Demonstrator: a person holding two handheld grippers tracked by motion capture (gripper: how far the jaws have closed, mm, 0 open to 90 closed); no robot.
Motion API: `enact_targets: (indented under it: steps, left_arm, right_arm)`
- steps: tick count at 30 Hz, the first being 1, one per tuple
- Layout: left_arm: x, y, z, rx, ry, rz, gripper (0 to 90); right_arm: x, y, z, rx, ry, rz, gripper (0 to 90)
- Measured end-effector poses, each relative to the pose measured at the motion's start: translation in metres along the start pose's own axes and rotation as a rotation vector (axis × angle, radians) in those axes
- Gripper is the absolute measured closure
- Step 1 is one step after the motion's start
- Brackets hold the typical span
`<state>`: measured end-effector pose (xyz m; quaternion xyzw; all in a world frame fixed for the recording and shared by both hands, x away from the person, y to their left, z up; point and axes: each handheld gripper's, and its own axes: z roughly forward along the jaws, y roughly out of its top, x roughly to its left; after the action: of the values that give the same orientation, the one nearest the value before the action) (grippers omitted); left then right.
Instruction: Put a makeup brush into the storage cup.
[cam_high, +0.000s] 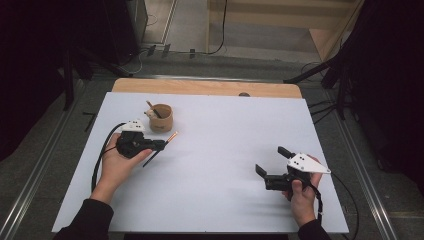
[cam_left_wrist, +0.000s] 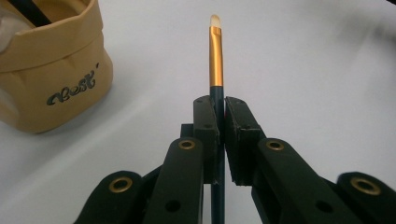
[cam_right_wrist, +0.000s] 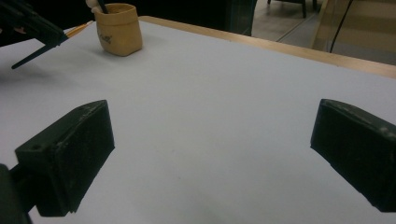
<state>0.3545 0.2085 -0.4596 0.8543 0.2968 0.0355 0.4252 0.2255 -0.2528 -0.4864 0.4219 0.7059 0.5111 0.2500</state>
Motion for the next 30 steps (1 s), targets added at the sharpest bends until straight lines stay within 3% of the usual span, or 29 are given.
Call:
enact_targets:
  steps: [17, 30]
  left_arm:
    - [-0.023, -0.001, 0.0, -0.104, -0.035, 0.004, 84.7]
    - [-0.042, 0.005, 0.007, -0.157, -0.051, 0.018, 84.7]
  right_arm:
    - [0.044, 0.023, 0.04, 0.001, 0.112, -0.051, 0.3]
    - [0.069, 0.037, 0.062, -0.006, 0.155, -0.007, 0.3]
